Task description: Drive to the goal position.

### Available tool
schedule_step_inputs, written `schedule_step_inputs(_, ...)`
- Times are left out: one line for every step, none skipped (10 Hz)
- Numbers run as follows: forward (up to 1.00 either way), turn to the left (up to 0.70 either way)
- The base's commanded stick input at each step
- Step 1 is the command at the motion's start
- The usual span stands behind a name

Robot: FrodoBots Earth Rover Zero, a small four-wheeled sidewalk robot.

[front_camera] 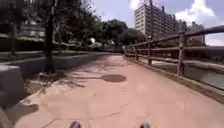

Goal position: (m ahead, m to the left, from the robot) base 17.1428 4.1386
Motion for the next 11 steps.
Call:
schedule_step_inputs(0.70,0.00)
schedule_step_inputs(0.70,0.00)
schedule_step_inputs(0.70,0.00)
schedule_step_inputs(0.70,0.00)
schedule_step_inputs(0.70,0.00)
schedule_step_inputs(0.70,0.00)
schedule_step_inputs(0.70,0.00)
schedule_step_inputs(0.70,0.00)
schedule_step_inputs(0.70,0.00)
schedule_step_inputs(0.70,0.00)
schedule_step_inputs(0.70,0.00)
